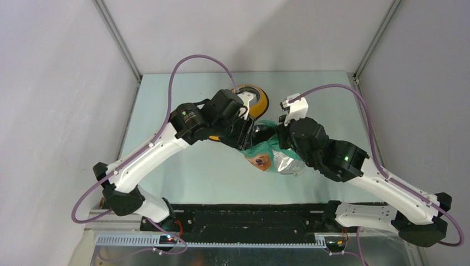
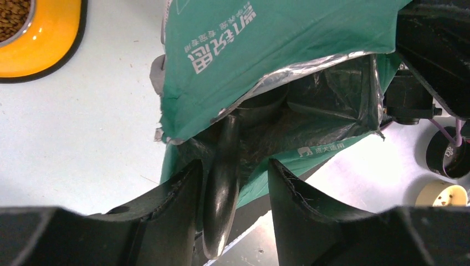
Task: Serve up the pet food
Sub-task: Adjust the spatula in the pet food bag.
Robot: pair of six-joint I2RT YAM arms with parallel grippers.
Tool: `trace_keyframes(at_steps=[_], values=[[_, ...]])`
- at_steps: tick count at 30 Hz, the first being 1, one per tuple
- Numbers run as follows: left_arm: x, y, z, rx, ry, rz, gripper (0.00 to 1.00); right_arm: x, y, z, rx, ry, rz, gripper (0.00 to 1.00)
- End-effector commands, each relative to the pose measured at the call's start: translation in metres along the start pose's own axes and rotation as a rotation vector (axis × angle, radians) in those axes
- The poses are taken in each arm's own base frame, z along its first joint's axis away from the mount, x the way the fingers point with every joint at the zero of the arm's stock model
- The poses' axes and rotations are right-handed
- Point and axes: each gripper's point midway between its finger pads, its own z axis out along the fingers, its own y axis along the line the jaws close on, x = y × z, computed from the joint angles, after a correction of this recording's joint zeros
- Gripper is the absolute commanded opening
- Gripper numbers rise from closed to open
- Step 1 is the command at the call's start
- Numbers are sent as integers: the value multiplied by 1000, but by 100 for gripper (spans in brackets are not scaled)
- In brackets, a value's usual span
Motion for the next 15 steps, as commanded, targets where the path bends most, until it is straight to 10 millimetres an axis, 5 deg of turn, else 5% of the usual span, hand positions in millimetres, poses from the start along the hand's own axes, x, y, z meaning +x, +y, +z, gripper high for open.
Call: trace_keyframes(at_steps=[1,15], values=[[-23,2,-26,-17,-122,-32,53,-6,-18,-7,69,-6,-27,0],[-38,14,-34,-77,-188,-68,52,-6,-19,-8,75,-6,-26,0]])
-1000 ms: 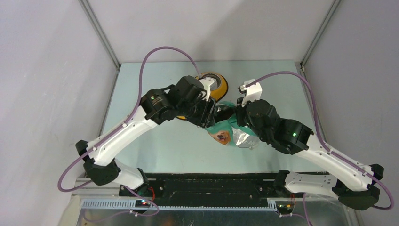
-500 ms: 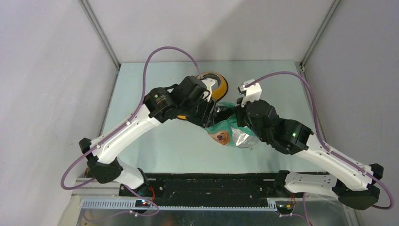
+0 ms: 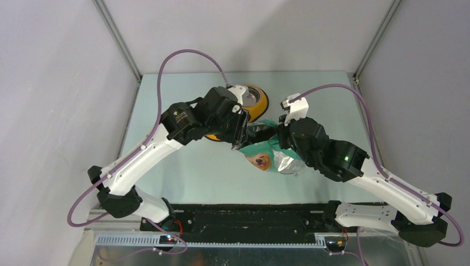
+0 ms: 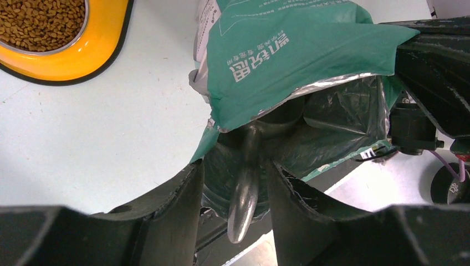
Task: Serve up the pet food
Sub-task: Adjust the spatula in the pet food bag.
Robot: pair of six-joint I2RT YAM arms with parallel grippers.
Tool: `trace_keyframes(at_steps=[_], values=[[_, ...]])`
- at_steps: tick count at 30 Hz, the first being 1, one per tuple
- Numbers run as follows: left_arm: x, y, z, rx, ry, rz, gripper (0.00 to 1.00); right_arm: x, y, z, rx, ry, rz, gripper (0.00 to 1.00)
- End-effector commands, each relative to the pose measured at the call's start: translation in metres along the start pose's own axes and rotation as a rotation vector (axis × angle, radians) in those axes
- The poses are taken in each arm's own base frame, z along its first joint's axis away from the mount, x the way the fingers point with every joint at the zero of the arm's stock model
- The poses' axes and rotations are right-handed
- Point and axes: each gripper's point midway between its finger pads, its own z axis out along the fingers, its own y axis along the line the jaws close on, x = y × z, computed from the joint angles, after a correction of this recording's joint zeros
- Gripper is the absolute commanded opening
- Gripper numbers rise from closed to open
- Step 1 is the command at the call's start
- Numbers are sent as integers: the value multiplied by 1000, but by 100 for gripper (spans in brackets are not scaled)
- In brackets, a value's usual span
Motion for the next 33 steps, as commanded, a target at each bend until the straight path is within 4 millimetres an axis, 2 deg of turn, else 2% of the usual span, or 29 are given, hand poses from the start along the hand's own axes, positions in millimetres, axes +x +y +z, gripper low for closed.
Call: trace_keyframes(at_steps=[1,4,11,19,23,27,33], values=[[-18,-2,-13,13,-66,-26,51,-5,-18,-7,69,-4,-27,0],[-6,-9,-6,50,-2,-7,48,-5,-19,-6,74,-2,-28,0],[12,-11,3,46,78,51,45,-4,-19,-5,79,1,-31,0],[30,3,17,-45,173,97,45,-3,-19,-5,80,4,-33,0],[41,0,22,-28,231,113,46,-3,-20,-5,84,5,-33,0],[48,-1,25,-21,269,127,35,-3,-22,-5,90,3,-30,0],[68,-8,28,27,357,141,38,-5,-25,-7,102,-5,-22,0]])
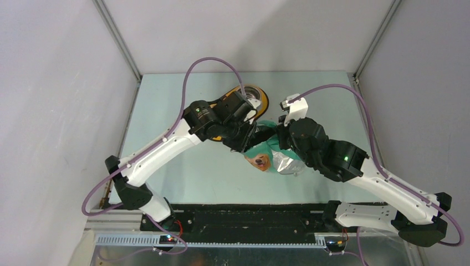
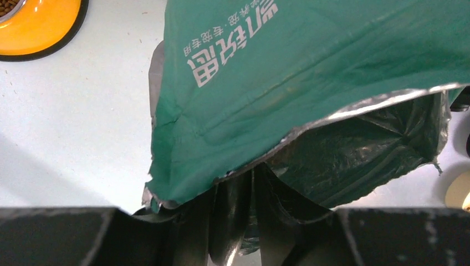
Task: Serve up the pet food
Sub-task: Adjust the spatula in the pet food bag.
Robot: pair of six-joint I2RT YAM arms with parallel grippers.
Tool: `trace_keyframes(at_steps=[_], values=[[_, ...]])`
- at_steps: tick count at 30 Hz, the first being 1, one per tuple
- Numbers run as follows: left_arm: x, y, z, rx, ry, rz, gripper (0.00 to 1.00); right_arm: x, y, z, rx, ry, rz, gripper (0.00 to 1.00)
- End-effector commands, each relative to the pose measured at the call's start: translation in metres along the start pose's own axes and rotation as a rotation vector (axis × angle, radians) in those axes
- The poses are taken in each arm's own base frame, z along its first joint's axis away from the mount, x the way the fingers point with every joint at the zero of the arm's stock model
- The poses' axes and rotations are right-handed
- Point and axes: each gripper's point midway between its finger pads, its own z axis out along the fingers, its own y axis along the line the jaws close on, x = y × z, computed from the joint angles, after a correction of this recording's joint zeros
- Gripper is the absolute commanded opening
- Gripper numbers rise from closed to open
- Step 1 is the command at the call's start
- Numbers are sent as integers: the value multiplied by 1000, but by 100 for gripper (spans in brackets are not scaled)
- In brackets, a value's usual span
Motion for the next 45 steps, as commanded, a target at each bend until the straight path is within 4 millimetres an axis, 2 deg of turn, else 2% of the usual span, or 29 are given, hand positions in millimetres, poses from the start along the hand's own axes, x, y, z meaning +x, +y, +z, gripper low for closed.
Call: trace_keyframes(at_steps=[1,5,7,8,10,11,18,25,31,38,41,45], values=[[28,-2,5,20,140,45,39,-6,-26,-7,106,-8,-22,0],[33,-1,8,14,165,51,40,-6,-27,-7,108,-7,-20,0],[34,1,9,-1,164,52,31,-6,-27,-7,111,-10,-17,0],[32,2,8,-6,155,49,19,-7,-28,-8,112,-12,-14,0],[27,5,5,-25,132,51,2,-7,-29,-8,114,-13,-12,0],[24,7,1,-40,109,54,0,-7,-30,-8,118,-13,-12,0],[-11,18,-35,-83,-117,80,0,-9,-31,-10,117,-20,-8,0],[-10,32,-46,-138,-148,125,0,-8,-25,-11,90,-19,-47,0],[-10,25,-54,-79,-204,221,0,-10,-26,-13,83,-42,-61,0],[-25,25,-87,-184,-400,432,0,-13,-30,-15,94,-55,-68,0],[-25,28,-86,-214,-418,477,0,-13,-31,-14,98,-58,-79,0],[-25,28,-84,-200,-462,449,0,-14,-35,-17,113,-68,-78,0]])
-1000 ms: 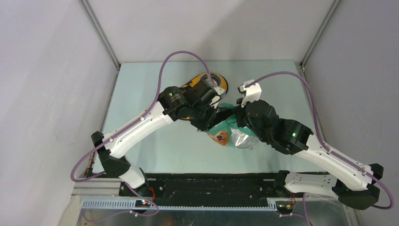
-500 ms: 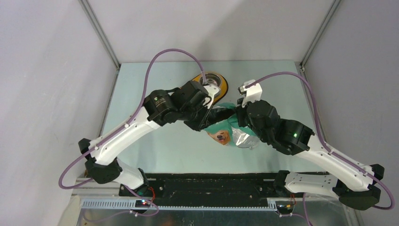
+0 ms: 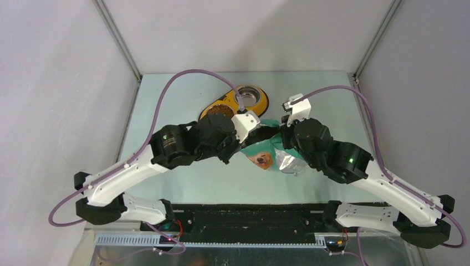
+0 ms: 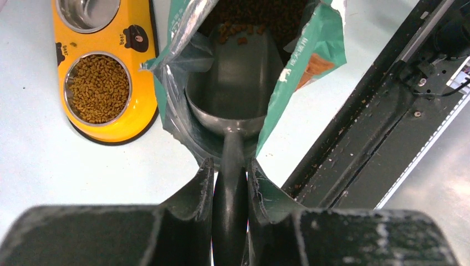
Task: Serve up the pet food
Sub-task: Adjust the spatula in the pet food bag.
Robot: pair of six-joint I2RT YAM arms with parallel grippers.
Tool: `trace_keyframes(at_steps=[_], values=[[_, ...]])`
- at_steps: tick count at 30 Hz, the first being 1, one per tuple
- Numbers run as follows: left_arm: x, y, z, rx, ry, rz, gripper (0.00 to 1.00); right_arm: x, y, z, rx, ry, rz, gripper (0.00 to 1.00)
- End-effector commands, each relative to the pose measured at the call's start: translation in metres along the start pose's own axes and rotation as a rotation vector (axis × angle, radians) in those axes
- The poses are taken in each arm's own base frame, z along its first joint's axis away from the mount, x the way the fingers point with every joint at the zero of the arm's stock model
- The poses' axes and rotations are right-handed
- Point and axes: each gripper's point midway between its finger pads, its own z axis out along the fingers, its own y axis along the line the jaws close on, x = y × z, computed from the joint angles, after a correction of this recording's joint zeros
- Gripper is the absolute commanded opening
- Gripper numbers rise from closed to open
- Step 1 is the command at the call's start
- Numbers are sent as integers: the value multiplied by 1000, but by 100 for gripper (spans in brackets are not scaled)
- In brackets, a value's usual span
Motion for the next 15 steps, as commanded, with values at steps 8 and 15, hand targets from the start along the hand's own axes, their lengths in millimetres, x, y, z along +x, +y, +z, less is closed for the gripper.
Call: trace_keyframes(at_steps=[8,15], values=[[-6,31,-33,-99,-222,6,0,-10,-31,-10,112,-51,-24,0],[4,15,-37,2,-171,41,0,-8,-32,-8,120,-46,-33,0]])
